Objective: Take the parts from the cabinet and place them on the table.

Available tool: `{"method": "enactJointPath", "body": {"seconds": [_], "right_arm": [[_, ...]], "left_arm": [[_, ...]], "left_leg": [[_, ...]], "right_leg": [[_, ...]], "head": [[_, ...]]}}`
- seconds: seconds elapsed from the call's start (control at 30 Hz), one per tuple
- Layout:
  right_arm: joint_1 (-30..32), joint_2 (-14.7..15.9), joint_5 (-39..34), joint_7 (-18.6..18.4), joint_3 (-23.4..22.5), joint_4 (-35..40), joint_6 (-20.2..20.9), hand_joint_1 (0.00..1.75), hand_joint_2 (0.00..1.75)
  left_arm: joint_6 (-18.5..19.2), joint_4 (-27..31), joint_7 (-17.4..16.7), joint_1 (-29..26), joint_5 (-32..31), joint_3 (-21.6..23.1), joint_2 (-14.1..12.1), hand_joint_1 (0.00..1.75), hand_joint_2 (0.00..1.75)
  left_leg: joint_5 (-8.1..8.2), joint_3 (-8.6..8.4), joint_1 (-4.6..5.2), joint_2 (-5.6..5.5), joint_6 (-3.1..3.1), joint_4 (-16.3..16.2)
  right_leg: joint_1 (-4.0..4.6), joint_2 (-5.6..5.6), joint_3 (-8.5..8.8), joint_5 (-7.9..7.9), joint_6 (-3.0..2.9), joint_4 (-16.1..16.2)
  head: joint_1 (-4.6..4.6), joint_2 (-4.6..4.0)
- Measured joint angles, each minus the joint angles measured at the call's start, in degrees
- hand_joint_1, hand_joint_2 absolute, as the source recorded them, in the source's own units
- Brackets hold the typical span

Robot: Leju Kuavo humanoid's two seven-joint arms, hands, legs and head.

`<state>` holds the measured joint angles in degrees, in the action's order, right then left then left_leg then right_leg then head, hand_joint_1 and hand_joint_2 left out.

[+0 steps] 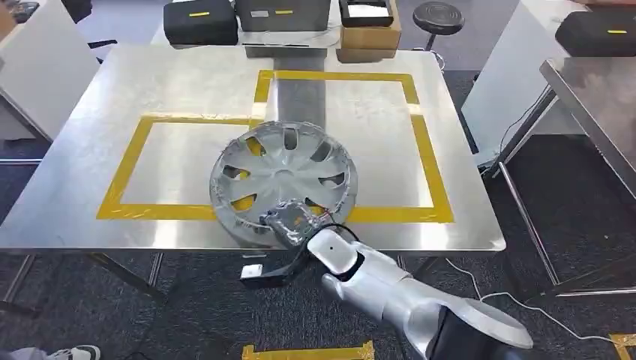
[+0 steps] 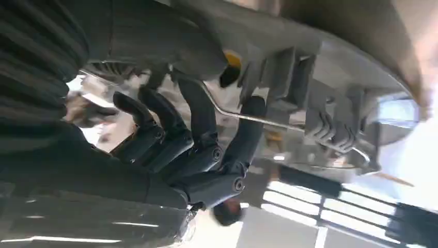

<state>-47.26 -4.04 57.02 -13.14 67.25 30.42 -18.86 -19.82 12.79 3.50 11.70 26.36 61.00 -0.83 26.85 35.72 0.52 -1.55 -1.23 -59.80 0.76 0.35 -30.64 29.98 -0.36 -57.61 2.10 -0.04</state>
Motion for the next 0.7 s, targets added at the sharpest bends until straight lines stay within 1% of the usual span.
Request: {"method": "enactJointPath", "body": {"seconds": [0.07, 0.17, 0.3, 0.4, 0.5, 0.6, 0.7], "right_arm": [[-2.52, 1.57, 0.41, -2.66, -0.07, -1.55, 0.09, 1.64, 1.75], [-6.93, 4.19, 0.55, -4.47, -0.59, -3.17, 0.64, 1.64, 1.75], [-12.56, 6.97, 0.48, -5.30, -1.92, -4.00, 1.25, 1.64, 1.75], [-15.46, 8.50, 0.41, -5.30, -3.04, -4.26, 1.64, 1.64, 1.75], [-16.40, 9.42, 0.02, -4.78, -3.39, -4.26, 1.44, 1.64, 1.75], [-15.59, 9.64, 0.00, -4.14, -4.15, -4.19, 0.79, 1.64, 1.75], [-14.45, 9.68, 0.13, -2.61, -4.26, -4.17, -0.07, 1.64, 1.75]], "left_arm": [[-0.02, 0.00, -0.33, -0.35, -0.26, 0.00, 0.00, 0.00, 1.75], [-0.28, -0.02, -0.41, -0.70, -0.28, 0.00, -0.02, 0.00, 1.75], [-0.52, -0.02, -0.68, -0.83, 0.09, 0.00, 0.11, 0.00, 1.75], [-0.55, -0.02, -0.72, -1.36, 0.31, 0.00, 0.13, 0.00, 1.75], [-0.55, -0.02, -0.70, -1.50, 0.28, 0.00, 0.13, 0.00, 1.75], [-0.57, -0.02, -0.35, -1.49, 0.11, 0.00, 0.13, 0.00, 1.75], [-0.83, -0.02, 0.20, -1.48, 0.00, 0.00, 0.15, 0.00, 1.75]], "left_leg": [[-0.13, 0.05, 0.06, -0.06, -0.14, 0.00], [-0.17, 0.16, 0.14, 0.19, -0.17, 0.00], [-0.16, 0.18, 0.18, 0.38, -0.19, -0.02], [-0.11, 0.22, 0.18, 0.42, -0.24, -0.02], [-0.04, 0.23, 0.17, 0.48, -0.29, -0.02], [0.00, 0.23, 0.17, 0.51, -0.34, -0.02], [0.00, 0.23, 0.16, 0.54, -0.34, -0.01]], "right_leg": [[-0.03, -0.08, 0.03, -0.07, 0.09, 0.00], [-0.12, 0.00, 0.01, -0.35, 0.30, 0.01], [-0.15, 0.09, 0.03, -0.37, 0.31, 0.09], [-0.15, 0.09, 0.06, -0.34, 0.33, 0.15], [-0.15, 0.10, 0.06, -0.30, 0.34, 0.16], [-0.15, 0.09, 0.05, -0.25, 0.38, 0.17], [-0.14, 0.09, 0.05, -0.24, 0.37, 0.17]], "head": [[0.04, 0.00], [0.22, 0.00], [0.19, 0.00], [0.22, 0.00], [0.20, 0.00], [0.17, 0.00], [0.20, 0.00]]}}
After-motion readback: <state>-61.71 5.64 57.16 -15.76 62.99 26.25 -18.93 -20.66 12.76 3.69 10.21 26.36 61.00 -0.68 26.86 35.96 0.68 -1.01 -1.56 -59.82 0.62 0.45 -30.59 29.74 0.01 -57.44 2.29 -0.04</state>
